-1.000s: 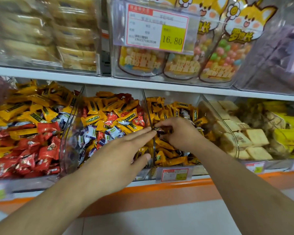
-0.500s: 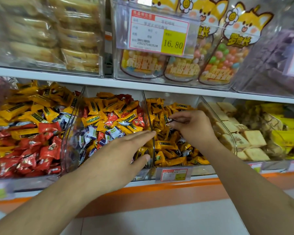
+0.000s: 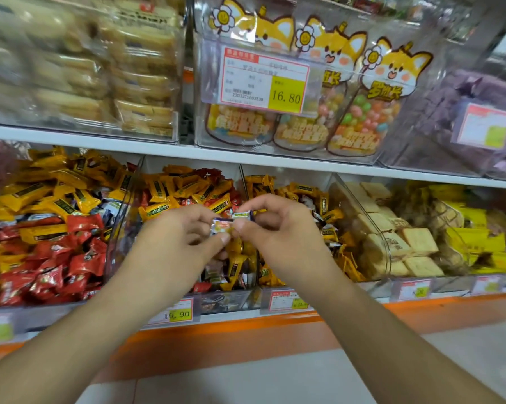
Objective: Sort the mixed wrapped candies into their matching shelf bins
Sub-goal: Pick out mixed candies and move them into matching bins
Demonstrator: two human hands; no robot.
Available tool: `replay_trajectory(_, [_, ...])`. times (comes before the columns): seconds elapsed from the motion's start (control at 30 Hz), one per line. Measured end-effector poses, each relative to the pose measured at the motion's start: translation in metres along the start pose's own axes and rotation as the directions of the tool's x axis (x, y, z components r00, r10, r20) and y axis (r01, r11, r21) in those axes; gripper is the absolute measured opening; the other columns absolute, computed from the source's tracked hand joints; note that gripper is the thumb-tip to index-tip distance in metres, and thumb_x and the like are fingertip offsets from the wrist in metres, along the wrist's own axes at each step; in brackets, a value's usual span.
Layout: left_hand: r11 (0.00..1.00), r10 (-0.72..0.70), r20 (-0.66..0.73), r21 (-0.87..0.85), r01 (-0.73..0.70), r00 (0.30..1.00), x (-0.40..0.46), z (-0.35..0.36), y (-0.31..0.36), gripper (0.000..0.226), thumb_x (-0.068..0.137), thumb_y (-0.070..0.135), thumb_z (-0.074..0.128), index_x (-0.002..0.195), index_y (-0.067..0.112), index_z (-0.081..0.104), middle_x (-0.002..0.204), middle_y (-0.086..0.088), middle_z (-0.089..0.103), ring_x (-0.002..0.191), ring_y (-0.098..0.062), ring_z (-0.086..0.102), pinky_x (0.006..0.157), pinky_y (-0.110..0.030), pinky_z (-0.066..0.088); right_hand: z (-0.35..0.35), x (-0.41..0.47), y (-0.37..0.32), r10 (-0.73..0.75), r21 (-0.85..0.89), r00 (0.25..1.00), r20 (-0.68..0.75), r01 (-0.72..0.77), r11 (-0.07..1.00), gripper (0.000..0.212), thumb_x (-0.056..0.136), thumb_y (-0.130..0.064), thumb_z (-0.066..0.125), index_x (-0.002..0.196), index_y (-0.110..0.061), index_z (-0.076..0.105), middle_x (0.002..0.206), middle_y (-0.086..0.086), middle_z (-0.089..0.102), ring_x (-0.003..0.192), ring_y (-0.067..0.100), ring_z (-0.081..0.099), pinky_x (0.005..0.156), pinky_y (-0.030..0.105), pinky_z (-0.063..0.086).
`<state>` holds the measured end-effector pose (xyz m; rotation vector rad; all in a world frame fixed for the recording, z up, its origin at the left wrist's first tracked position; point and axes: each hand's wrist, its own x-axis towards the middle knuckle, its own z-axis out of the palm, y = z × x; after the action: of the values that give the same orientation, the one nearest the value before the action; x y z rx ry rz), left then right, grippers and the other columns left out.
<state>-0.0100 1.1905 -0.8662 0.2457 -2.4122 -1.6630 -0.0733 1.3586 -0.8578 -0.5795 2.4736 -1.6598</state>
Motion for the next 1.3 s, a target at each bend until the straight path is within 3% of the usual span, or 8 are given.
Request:
replay_trajectory(0.1, [0.912, 0.054, -0.112, 0.409, -0.004, 0.992, 0.004, -0.023, -0.01, 0.019, 0.094, 0.035, 0.07, 0.111, 0.028, 0.067, 0.098, 0.007, 0.071, 0.087, -0.017, 0.073, 0.068, -0.027, 0.052, 0.004, 0.0, 0.003, -0.062, -0.176, 0.998, -0.021, 0.058, 0.983, 0.006, 0.1, -0.033, 0.069, 0.105, -0.03, 0.068, 0.083, 0.0, 0.075, 0.053, 0.007, 0.051, 0.055, 0.032, 0.045])
replay_trajectory(0.17, [0.817, 0.085, -0.118, 0.576, -0.002, 0.989, 0.007, -0.034, -0.013, 0.035, 0.097, 0.037, 0.064, 0.132, 0.031, 0.062, 0.106, -0.002, 0.072, 0.095, -0.025, 0.072, 0.074, -0.031, 0.054, 0.006, -0.001, 0.005, -0.065, -0.324, 0.996, 0.054, 0.079, 0.943, 0.021, 0.1, -0.04, 0.067, 0.121, -0.036, 0.068, 0.099, -0.01, 0.075, 0.082, 0.0, 0.064, 0.067, 0.011, 0.044])
replay_trajectory(0.3, [0.791, 0.131, -0.026, 0.606, -0.089, 0.991, 0.008, -0.034, -0.018, 0.055, 0.098, 0.034, 0.062, 0.151, 0.03, 0.046, 0.151, 0.001, 0.051, 0.136, -0.025, 0.051, 0.108, -0.04, 0.045, 0.002, -0.002, 0.006, -0.081, -0.44, 0.993, 0.08, 0.108, 0.892, 0.039, 0.102, -0.034, 0.065, 0.141, -0.037, 0.06, 0.126, -0.021, 0.067, 0.108, -0.008, 0.054, 0.079, -0.006, 0.034])
replay_trajectory(0.57, [0.78, 0.257, 0.309, 0.492, -0.385, 0.916, 0.003, 0.01, -0.015, 0.059, 0.103, 0.047, 0.049, 0.157, 0.047, 0.026, 0.162, 0.034, 0.016, 0.149, 0.004, 0.022, 0.118, -0.017, 0.018, -0.051, 0.003, 0.039, -0.091, -0.493, 0.99, -0.104, 0.028, 0.87, 0.033, 0.097, -0.005, 0.065, 0.122, -0.025, 0.069, 0.107, -0.016, 0.068, 0.101, -0.003, 0.062, 0.085, 0.014, 0.051])
replay_trajectory(0.67, [0.788, 0.214, 0.4, 0.468, -0.399, 0.891, 0.0, 0.023, -0.014, 0.063, 0.103, 0.054, 0.043, 0.157, 0.056, 0.011, 0.158, 0.045, -0.003, 0.149, 0.009, 0.016, 0.121, -0.025, 0.024, -0.08, 0.011, 0.061, -0.046, -0.534, 0.983, -0.175, -0.055, 0.844, 0.037, 0.095, 0.004, 0.059, 0.119, -0.023, 0.07, 0.106, -0.013, 0.069, 0.102, 0.004, 0.064, 0.091, 0.028, 0.055])
replay_trajectory(0.87, [0.775, 0.204, 0.376, 0.502, -0.384, 0.904, -0.001, 0.029, -0.01, 0.058, 0.103, 0.055, 0.041, 0.156, 0.056, 0.017, 0.154, 0.05, -0.006, 0.138, 0.009, 0.035, 0.11, -0.017, 0.033, -0.105, 0.028, 0.086, 0.12, -0.678, 0.991, -0.054, -0.124, 0.724, 0.038, 0.1, -0.016, 0.068, 0.136, -0.027, 0.063, 0.135, -0.007, 0.064, 0.112, 0.013, 0.061, 0.07, 0.013, 0.046])
replay_trajectory(1.0, [0.77, 0.174, 0.379, 0.523, -0.365, 0.909, -0.001, 0.03, -0.008, 0.056, 0.103, 0.054, 0.043, 0.154, 0.058, 0.022, 0.152, 0.052, -0.003, 0.118, -0.004, 0.046, 0.107, -0.018, 0.039, -0.098, 0.037, 0.09, 0.155, -0.746, 0.987, 0.037, -0.076, 0.662, 0.051, 0.095, -0.043, 0.074, 0.142, -0.032, 0.06, 0.147, -0.003, 0.058, 0.136, 0.022, 0.052, 0.102, 0.033, 0.049])
replay_trajectory(1.3, [0.768, 0.111, 0.415, 0.541, -0.344, 0.903, 0.0, 0.029, -0.007, 0.055, 0.104, 0.052, 0.043, 0.154, 0.059, 0.02, 0.154, 0.05, -0.002, 0.084, 0.028, 0.041, 0.101, -0.017, 0.038, -0.098, 0.043, 0.089, 0.119, -0.801, 0.993, -0.005, -0.075, 0.594, 0.026, 0.092, -0.04, 0.078, 0.115, -0.034, 0.07, 0.123, -0.003, 0.07, 0.098, 0.02, 0.066, 0.081, 0.035, 0.059])
